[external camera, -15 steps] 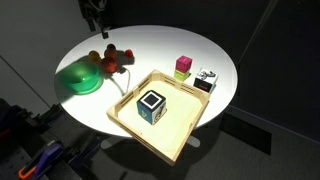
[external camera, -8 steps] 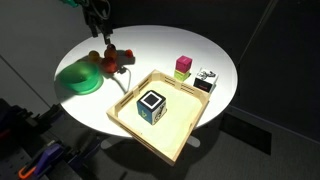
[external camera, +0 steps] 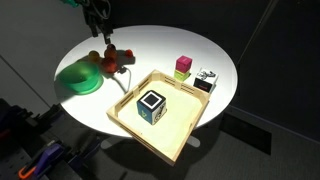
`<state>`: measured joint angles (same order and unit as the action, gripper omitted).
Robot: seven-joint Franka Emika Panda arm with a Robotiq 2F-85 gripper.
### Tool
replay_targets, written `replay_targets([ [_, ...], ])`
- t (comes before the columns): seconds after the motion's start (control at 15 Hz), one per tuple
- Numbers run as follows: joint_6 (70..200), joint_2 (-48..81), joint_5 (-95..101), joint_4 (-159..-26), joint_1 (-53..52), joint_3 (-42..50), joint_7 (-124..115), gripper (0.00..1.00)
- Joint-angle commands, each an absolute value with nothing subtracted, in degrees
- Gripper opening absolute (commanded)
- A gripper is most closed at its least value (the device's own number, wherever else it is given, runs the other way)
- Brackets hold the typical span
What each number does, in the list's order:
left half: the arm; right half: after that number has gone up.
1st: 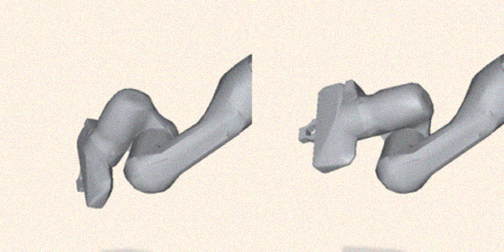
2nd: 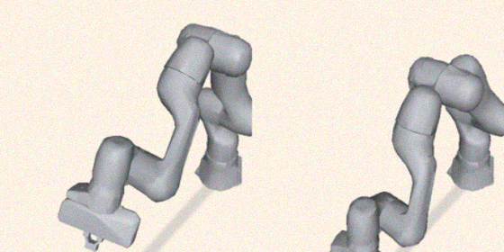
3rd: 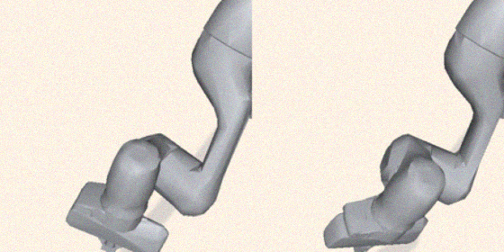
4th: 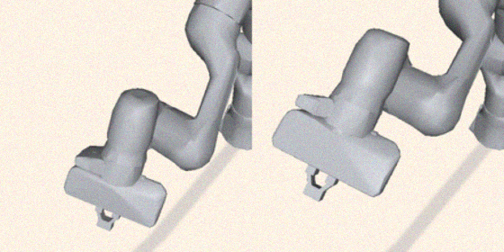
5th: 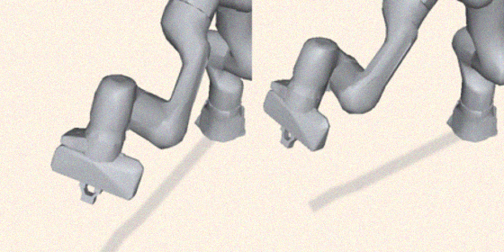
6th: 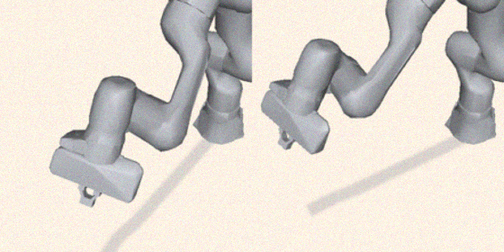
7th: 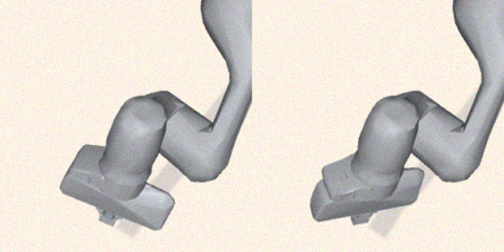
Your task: Put the big red tomato in the green bowl, then put the apple in the green bowl and remove the soft toy block from the box
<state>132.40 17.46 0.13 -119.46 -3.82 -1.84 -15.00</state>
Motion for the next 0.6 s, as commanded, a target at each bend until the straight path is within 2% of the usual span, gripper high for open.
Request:
replay_targets([
  [0.0,132.91,18.57,0.51,-118.43,-4.64,-1.70,-14.24,1.00],
  [0.53,133.51,23.21,5.82,-115.61,-7.23,-1.28,-12.33,1.00],
])
